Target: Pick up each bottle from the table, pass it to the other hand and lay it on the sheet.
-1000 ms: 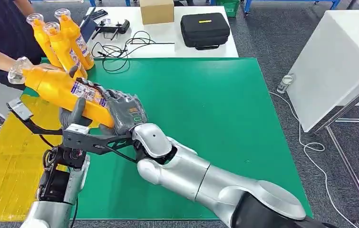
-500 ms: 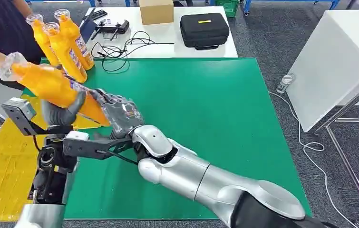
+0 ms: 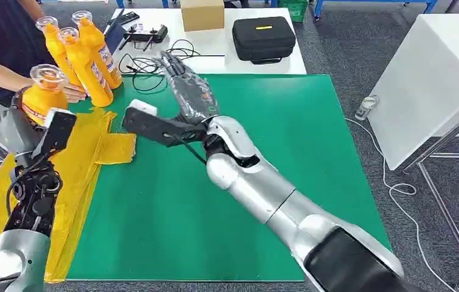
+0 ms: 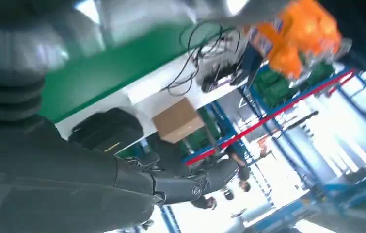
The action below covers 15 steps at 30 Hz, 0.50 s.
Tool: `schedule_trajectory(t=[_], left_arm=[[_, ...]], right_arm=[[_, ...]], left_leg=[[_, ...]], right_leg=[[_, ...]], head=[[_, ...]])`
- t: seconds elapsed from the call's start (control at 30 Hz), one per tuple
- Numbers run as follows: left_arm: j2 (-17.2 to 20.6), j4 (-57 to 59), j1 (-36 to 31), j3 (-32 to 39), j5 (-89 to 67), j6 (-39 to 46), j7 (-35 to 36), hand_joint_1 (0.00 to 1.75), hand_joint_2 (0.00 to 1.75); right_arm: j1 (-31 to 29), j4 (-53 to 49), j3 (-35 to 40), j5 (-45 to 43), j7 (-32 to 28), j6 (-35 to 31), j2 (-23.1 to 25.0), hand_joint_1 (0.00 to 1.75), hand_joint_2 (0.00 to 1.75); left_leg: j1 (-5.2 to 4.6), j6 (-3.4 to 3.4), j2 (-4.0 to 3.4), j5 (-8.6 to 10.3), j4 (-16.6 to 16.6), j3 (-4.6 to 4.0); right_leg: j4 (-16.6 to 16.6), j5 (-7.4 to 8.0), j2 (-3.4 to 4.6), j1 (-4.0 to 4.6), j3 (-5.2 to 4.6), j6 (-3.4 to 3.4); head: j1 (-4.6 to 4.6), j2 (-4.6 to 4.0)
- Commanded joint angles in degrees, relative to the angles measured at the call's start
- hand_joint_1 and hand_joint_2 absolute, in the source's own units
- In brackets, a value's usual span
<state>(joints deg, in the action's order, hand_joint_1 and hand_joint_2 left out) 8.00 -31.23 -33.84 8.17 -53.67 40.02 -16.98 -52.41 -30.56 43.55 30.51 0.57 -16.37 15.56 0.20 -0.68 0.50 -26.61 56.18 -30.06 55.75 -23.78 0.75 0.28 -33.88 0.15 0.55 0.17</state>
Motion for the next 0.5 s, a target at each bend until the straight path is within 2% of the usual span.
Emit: schedule_trajectory(t=[0.03, 0.2, 0.43, 0.5], left_arm=[[0.09, 14.73, -5.81, -2.57, -9.58, -0.07, 4.88, 1.75, 1.75], [0.05, 15.32, -5.50, -3.85, -11.26, -1.08, 5.58, 1.75, 1.75], [-2.10, 17.14, 0.25, -13.46, -20.48, -14.99, 8.74, 1.75, 1.75], [-1.93, 17.97, 1.18, -14.45, -19.61, -16.56, 7.79, 1.75, 1.75]], right_arm=[[0.36, -5.14, -13.42, 1.38, -1.24, 2.21, -4.49, 0.00, 0.00], [0.84, -5.95, -14.22, 1.72, -1.47, 2.39, -4.73, 0.00, 0.00], [3.78, -9.00, -17.27, 4.31, -2.46, 5.08, -5.84, 0.00, 0.00], [4.46, -9.34, -17.17, 4.96, -2.59, 5.80, -5.88, 0.00, 0.00]], left_leg=[[0.04, 0.01, 0.22, -0.03, 0.01, 0.10], [0.01, 0.02, 0.10, -0.01, 0.03, -0.01], [-0.01, 0.00, 0.15, -0.03, -0.09, 0.21], [-0.02, -0.01, 0.04, -0.02, -0.07, 0.10]], right_leg=[[-0.04, -0.09, -0.30, 0.02, 0.21, 0.09], [-0.01, -0.04, -0.16, -0.01, 0.04, 0.04], [-0.10, -0.09, -0.24, -0.03, 0.23, 0.09], [-0.07, -0.04, -0.10, -0.04, 0.09, 0.06]], head=[[0.00, 0.00], [0.00, -0.02], [-0.02, 0.00], [-0.02, 0.00]])
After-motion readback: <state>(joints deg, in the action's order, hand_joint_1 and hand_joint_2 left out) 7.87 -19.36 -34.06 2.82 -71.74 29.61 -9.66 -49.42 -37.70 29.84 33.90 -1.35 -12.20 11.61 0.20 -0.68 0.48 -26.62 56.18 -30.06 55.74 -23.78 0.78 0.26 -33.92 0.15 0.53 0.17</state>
